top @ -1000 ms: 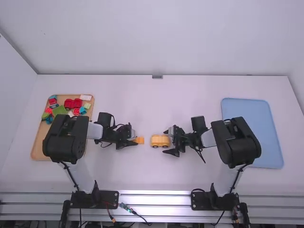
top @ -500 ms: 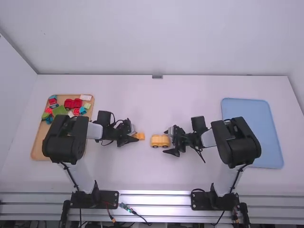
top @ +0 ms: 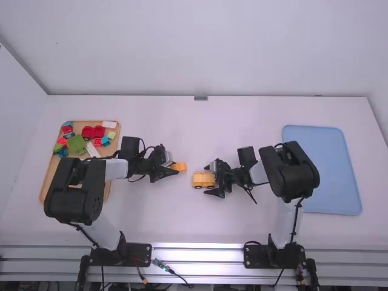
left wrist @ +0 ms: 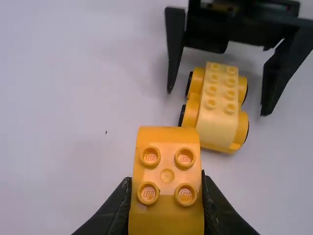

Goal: Assemble lego blocks to make yellow taxi

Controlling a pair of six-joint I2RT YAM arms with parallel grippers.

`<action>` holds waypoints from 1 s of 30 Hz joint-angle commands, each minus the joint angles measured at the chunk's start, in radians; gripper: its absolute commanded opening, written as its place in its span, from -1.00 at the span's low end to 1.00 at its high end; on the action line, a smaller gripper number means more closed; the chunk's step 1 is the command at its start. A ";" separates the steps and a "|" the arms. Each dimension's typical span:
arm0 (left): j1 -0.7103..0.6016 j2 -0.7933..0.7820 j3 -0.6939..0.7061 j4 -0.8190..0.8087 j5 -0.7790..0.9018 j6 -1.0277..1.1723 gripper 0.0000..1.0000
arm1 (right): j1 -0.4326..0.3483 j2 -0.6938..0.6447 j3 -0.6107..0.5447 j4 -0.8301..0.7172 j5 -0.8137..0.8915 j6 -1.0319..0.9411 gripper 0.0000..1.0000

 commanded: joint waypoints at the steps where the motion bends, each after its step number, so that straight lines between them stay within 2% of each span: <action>1: -0.036 -0.023 -0.019 0.004 0.033 -0.011 -0.96 | 0.010 0.050 0.036 -0.004 -0.040 0.010 0.97; 3: -0.050 -0.023 -0.019 0.016 0.037 -0.022 -0.96 | 0.010 0.068 0.046 0.000 -0.047 0.011 0.92; 7: -0.087 -0.023 -0.019 0.045 0.014 -0.055 -0.96 | -0.005 0.082 0.056 -0.010 -0.052 0.010 0.68; 13: -0.132 -0.023 -0.019 0.045 -0.011 -0.055 -0.96 | -0.011 0.080 0.042 0.001 -0.057 0.010 0.63; 18: -0.174 -0.023 -0.018 0.052 -0.012 -0.056 -0.96 | -0.024 0.080 0.043 -0.005 -0.065 0.010 0.22; 24: -0.217 -0.023 -0.019 0.137 -0.039 -0.172 -0.96 | -0.013 0.080 0.042 -0.006 -0.061 0.009 0.18; 26: -0.225 -0.023 -0.018 0.153 -0.047 -0.193 -0.96 | -0.008 0.080 0.042 -0.003 -0.059 0.010 0.09; 30: -0.246 -0.023 -0.018 0.160 -0.047 -0.197 -0.96 | -0.010 0.080 0.042 -0.004 -0.045 0.010 0.07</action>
